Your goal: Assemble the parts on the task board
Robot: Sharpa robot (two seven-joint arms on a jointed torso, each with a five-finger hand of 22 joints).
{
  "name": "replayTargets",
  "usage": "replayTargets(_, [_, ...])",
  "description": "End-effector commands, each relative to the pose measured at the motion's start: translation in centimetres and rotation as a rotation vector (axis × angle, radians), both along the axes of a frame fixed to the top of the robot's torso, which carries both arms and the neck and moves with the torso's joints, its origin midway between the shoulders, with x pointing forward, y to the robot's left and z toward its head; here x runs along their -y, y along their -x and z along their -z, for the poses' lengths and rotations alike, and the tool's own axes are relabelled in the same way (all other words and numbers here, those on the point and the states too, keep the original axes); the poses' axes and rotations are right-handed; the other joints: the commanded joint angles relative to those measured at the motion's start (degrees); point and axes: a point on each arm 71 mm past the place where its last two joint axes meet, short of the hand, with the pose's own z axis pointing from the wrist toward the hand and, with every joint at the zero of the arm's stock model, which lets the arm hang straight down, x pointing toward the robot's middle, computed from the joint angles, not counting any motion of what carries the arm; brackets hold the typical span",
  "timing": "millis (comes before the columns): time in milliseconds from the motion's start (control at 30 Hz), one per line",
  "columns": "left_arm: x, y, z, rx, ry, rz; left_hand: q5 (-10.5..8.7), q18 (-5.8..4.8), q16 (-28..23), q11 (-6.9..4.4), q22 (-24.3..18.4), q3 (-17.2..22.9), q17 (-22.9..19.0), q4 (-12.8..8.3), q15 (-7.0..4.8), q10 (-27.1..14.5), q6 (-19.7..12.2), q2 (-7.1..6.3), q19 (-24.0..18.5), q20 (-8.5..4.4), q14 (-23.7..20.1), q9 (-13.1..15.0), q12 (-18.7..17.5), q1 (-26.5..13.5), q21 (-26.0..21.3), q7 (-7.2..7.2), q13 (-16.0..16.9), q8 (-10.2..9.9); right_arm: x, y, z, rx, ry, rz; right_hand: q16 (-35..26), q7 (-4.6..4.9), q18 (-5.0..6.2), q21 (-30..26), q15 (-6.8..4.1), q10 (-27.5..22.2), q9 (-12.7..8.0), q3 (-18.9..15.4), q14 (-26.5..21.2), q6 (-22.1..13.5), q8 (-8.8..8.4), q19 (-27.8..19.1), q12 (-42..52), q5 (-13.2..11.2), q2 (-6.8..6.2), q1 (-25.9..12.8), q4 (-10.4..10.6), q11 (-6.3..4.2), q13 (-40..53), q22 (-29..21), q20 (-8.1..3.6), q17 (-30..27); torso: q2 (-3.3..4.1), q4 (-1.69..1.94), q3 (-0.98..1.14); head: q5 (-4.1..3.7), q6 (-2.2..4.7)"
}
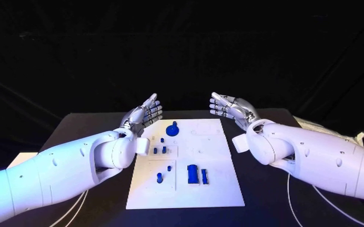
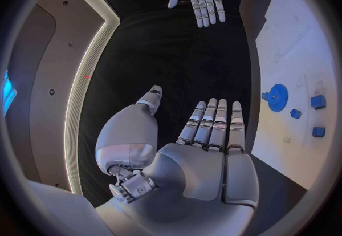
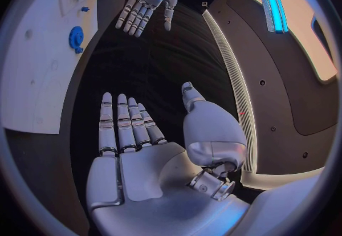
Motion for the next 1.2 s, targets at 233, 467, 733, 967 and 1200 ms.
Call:
replayTargets(233, [0.7,1.8,-1.9,0.165,-0.158,-0.164,-0.79,-6.26,-3.8,-4.52,-6.8,-6.0,-1.6,0.1,-3.21,-14.7,-14.1,0.33,-11.0,-3.89,-13.1,-0.4,-4.9,-19.6,-0.8,-5.99,-0.3,-1.6,-0.6,2.2,-0.2,0.029,-0.120,0.260,-2.6,-5.58,-7.05,-4.1,-0.46,-15.7,-5.7,-6.0,-16.2,-13.8,-0.41,-14.6,-1.1,-3.2,0.00,-20.2,-0.2,-2.36,-3.7,-0.6,-6.31,-6.8,-0.59,1.05,0.16,-0.09,3.37])
replayTargets(467, [0.9,2.2,-2.2,0.184,-0.175,-0.180,-0.79,-6.26,-8.0,-4.52,-8.6,-7.6,-1.6,0.1,-3.21,-18.7,-17.8,0.33,-14.0,-8.10,-16.7,-0.4,-4.9,-24.9,-0.8,-5.99,-0.3,-1.6,-0.7,2.5,-0.2,0.026,-0.128,0.281,-2.6,-5.58,-7.05,-8.7,-0.46,-20.1,-5.7,-6.0,-20.9,-17.7,-0.41,-18.7,-1.1,-3.2,0.00,-26.0,-0.2,-2.36,-3.7,-0.6,-6.31,-6.8,-0.59,1.05,0.16,-0.09,3.37])
replayTargets(733, [0.9,2.2,-2.2,0.184,-0.175,-0.180,-0.79,-6.26,-8.0,-4.52,-14.1,-12.4,-1.6,0.1,-3.21,-22.1,-21.1,0.33,-16.4,-8.10,-19.7,-0.4,-4.9,-29.4,-0.8,-5.99,-0.3,-1.6,-0.7,2.5,-0.2,0.026,-0.128,0.281,-2.6,-5.58,-7.05,-8.7,-0.46,-23.8,-5.7,-6.0,-24.6,-20.9,-0.41,-22.1,-1.1,-3.2,0.00,-30.6,-0.2,-2.36,-3.7,-0.6,-6.31,-6.8,-0.59,1.05,0.16,-0.09,3.37])
replayTargets(967, [0.9,2.2,-2.2,0.184,-0.175,-0.180,-0.79,-6.26,-8.0,-4.52,-14.1,-12.4,-1.6,0.1,-3.21,-24.3,-23.1,0.33,-18.1,-8.10,-21.6,-0.4,-4.9,-32.3,-0.8,-5.99,-0.3,-1.6,-0.7,2.5,-0.2,0.026,-0.128,0.281,-2.6,-5.58,-7.05,-8.7,-0.46,-26.2,-5.7,-6.0,-27.1,-23.0,-0.41,-24.3,-1.1,-3.2,0.00,-33.6,-0.2,-2.36,-3.7,-0.6,-6.31,-6.8,-0.59,1.05,0.16,-0.09,3.37])
replayTargets(1200, [0.9,2.2,-2.2,0.184,-0.175,-0.180,-0.79,-6.26,-8.0,-4.52,-14.1,-12.4,-1.6,0.1,-3.21,-25.7,-24.4,0.33,-23.0,-8.10,-22.8,-0.4,-4.9,-34.2,-0.8,-5.99,-0.3,-1.6,-0.7,2.5,-0.2,0.026,-0.128,0.281,-2.6,-5.58,-7.05,-8.7,-0.46,-27.6,-5.7,-6.0,-28.7,-24.2,-0.41,-25.7,-1.1,-3.2,0.00,-35.5,-0.2,-2.36,-3.7,-0.6,-6.31,-6.8,-0.59,1.05,0.16,-0.09,3.37])
